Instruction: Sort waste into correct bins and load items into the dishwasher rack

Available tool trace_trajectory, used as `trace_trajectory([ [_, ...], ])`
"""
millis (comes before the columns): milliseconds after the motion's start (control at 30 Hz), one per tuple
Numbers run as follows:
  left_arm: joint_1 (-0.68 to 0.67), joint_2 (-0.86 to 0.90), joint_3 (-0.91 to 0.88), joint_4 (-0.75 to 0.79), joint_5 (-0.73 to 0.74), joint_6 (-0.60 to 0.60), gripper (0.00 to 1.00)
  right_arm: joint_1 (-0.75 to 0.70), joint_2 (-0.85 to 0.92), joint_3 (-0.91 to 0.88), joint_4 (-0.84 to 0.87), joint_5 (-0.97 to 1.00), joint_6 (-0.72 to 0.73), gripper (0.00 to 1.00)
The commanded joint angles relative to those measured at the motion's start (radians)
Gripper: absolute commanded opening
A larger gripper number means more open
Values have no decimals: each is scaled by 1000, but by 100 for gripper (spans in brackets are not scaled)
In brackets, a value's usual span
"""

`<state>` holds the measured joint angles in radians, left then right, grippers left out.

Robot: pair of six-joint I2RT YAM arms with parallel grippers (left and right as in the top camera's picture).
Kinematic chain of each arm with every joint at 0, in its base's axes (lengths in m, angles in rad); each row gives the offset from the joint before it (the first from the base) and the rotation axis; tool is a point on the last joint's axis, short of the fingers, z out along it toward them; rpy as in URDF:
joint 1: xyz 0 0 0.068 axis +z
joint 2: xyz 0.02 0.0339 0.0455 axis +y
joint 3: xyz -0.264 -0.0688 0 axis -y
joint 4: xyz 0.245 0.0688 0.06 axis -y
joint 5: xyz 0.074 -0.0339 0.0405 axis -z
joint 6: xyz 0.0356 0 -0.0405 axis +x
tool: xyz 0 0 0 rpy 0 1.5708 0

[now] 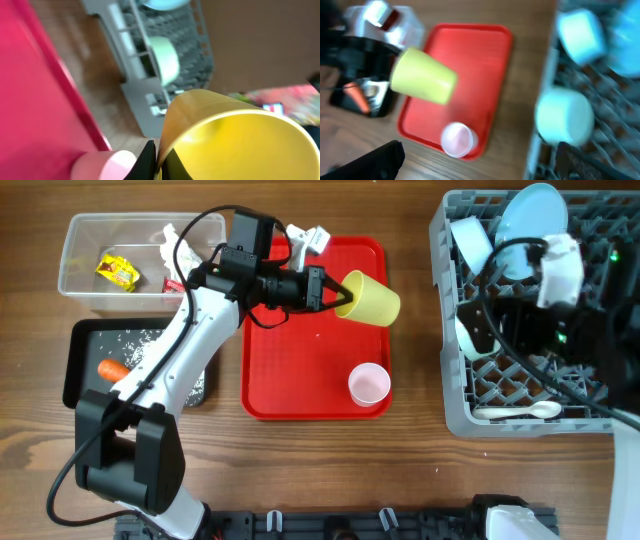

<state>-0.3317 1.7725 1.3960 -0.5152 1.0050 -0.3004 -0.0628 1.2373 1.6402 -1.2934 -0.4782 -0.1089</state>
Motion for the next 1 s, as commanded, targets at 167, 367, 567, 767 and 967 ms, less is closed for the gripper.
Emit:
trace_trajectory([
  [167,78,-12,-2,39,264,61,4,-3,50,-343,386,-627,-90,100],
  [367,132,-12,-2,55,308,57,4,-2,94,-474,644,-735,34,99],
  [567,132,-12,-2,182,349,-24,4,56,114,-474,788,-735,116,100],
  [767,131,-12,-2,220,378,-49,4,119,140,-475,997,-703,286,100],
  [967,131,-12,-2,225,398,-48,4,160,227,-475,1089,-663,375,100],
])
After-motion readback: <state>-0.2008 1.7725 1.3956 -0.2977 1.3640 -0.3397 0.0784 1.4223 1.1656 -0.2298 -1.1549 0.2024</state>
